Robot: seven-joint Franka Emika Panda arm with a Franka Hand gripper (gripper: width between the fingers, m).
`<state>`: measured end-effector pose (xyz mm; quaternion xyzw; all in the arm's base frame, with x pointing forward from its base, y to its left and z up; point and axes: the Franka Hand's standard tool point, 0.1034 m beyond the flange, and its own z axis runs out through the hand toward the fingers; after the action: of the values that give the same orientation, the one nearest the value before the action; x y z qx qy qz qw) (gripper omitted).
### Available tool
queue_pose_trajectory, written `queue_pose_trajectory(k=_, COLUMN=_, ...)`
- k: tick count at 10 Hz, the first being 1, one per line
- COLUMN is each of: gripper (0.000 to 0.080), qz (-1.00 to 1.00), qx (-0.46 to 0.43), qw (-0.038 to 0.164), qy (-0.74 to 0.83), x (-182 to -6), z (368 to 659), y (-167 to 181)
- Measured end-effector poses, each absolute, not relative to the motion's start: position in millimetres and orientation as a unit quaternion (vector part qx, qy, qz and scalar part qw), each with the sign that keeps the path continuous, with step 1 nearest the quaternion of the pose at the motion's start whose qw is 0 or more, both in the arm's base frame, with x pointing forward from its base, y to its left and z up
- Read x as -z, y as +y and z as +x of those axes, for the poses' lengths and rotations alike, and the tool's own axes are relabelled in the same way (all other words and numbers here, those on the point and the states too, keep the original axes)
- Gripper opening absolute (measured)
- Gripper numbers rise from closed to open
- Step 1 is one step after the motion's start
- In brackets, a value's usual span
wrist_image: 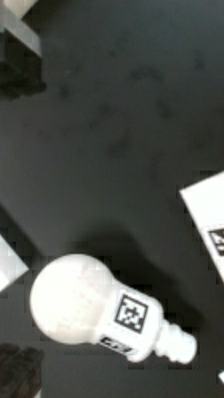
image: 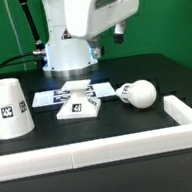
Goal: Assemble lamp
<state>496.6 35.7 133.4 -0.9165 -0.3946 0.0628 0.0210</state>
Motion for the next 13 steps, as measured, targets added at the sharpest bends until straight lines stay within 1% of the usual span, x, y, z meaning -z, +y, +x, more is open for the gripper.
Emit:
queue_pose_trajectory(k=4, gripper=0.0699, qz=-0.961, qx=-0.067, qw=0.013, qy=-0.269, x=-132.2, z=496, y=38)
queue_pose_trajectory(k=6, gripper=0.0699, qz=-0.984, qx=-0.06, qw=0.003, qy=-0.17, x=-131.1, z=497, y=37)
queue_pose_trajectory(k=8, gripper=0.0699, qz=-0.995, qx=-0.066, qw=-0.005, qy=-0.073, x=-125.0, z=485, y=20)
queue_pose_trajectory(k=10, gripper=0.0699, qz=-0.999, qx=-0.043, qw=-0.004, qy=-0.011, x=-111.2, z=477, y=3)
queue_pose_trajectory(k=11, gripper=0.0699, qz=-0.999, qx=-0.041, qw=-0.005, qy=0.029, x=-107.4, z=474, y=0)
queue_pose_trajectory(k=13, gripper=0.0699, qz=-0.997, qx=-0.041, qw=-0.004, qy=0.065, x=-108.8, z=475, y=4)
